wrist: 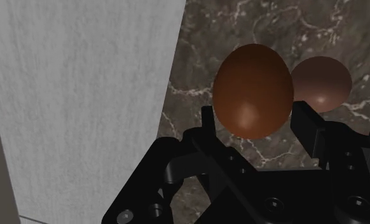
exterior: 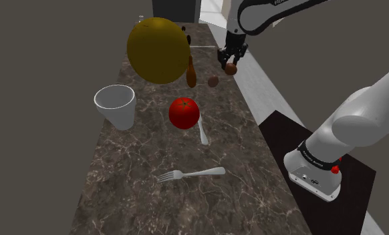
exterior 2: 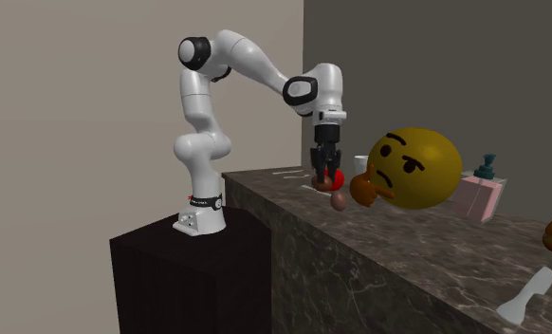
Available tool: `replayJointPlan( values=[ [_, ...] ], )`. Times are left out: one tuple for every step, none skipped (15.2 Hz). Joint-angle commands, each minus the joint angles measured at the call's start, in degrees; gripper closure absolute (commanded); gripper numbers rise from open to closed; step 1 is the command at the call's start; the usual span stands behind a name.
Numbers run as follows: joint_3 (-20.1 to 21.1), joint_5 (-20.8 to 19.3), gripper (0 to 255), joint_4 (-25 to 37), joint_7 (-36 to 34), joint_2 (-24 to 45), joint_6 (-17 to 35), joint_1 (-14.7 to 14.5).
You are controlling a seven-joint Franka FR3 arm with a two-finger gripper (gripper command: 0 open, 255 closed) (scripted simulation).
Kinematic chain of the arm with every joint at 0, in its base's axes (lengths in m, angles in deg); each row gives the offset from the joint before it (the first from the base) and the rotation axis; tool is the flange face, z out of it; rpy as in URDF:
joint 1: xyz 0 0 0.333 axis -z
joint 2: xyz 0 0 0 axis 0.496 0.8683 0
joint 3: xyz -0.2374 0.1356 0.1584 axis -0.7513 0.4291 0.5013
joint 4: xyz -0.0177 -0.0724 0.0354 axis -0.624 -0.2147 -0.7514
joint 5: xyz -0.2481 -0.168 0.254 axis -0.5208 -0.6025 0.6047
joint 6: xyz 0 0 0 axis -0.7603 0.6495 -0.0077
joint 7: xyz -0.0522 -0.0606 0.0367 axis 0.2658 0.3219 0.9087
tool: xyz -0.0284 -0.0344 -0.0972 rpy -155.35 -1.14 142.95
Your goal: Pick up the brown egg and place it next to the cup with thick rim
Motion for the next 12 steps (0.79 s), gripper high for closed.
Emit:
replayJointPlan(
  values=[
    [-0.04,0.23,255,1.01,0.36,-0.69,-1.7,-0.03],
    [-0.05,0.33,255,1.48,0.51,-1.02,-2.49,-0.05],
    [-0.05,0.43,255,1.95,0.64,-1.34,-3.27,-0.07],
    [-0.06,0.52,255,2.44,0.78,-1.64,-4.06,-0.09],
    [-0.06,0.61,255,2.94,0.91,-1.93,-4.84,-0.11],
    [-0.07,0.7,255,3.46,1.04,-2.2,-5.62,-0.12],
    [-0.07,0.78,255,3.98,1.16,-2.47,-6.4,-0.14],
    [-0.08,0.86,255,4.52,1.29,-2.72,-7.18,-0.16],
    [-0.08,0.93,255,5.07,1.41,-2.95,-7.96,-0.17],
    [-0.08,1.0,255,5.63,1.53,-3.18,-8.73,-0.18],
    [-0.09,1.07,255,6.2,1.64,-3.39,-9.51,-0.2],
    [-0.09,1.13,255,6.78,1.76,-3.59,-10.28,-0.21]
  ],
)
